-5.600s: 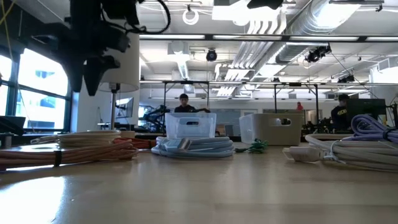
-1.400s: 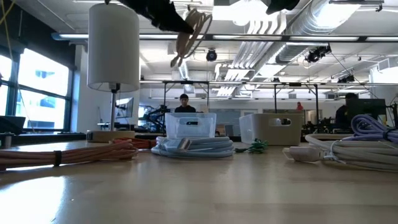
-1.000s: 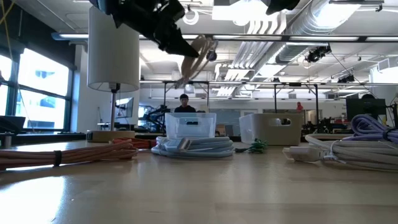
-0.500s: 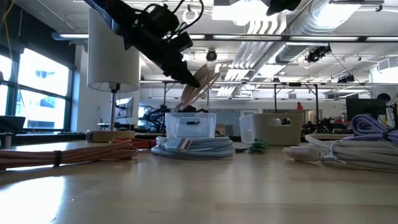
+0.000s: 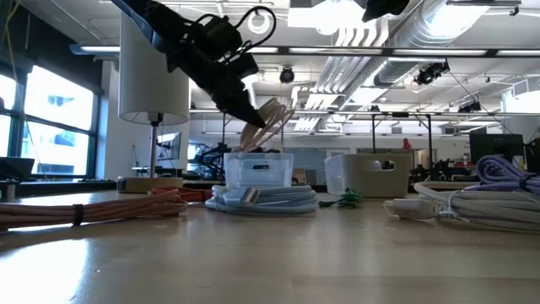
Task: Pick & Place USB Port
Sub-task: Put the top light yellow hdmi cable into the transparent bin
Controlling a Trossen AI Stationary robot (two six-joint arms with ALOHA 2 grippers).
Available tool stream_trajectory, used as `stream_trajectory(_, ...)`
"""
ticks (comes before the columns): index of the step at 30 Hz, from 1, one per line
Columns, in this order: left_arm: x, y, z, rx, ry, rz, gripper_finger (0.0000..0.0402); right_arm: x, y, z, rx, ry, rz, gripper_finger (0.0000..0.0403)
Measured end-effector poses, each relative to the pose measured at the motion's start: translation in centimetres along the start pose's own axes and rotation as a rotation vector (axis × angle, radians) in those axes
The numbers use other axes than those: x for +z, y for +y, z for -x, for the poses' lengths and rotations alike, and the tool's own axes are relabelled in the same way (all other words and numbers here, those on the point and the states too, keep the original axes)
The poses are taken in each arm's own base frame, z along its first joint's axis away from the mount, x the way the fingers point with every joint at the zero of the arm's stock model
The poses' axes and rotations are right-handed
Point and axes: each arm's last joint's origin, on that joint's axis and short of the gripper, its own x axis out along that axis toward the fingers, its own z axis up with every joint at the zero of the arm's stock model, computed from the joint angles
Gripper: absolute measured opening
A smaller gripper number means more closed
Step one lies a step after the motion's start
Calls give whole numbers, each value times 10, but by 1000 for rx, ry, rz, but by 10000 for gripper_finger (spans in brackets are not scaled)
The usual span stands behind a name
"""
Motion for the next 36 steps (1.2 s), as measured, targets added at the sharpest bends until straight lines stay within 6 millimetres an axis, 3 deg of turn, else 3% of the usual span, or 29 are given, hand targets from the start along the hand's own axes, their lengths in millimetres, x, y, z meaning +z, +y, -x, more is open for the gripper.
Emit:
stream_trajectory(7, -1, 0, 0, 4, 7, 3, 11, 0, 0, 0, 0, 0, 1, 197)
stream_trajectory(14, -1, 0, 0, 27, 20, 5, 47, 0, 0, 0, 0, 0, 1, 197)
stream_trajectory(28, -1, 1, 0, 46, 26, 7, 54, 0, 0, 0, 0, -1, -9, 197)
stream_trajectory(36, -2, 3, 0, 138, 52, 160, 55, 0, 0, 0, 3, -1, -16, 197)
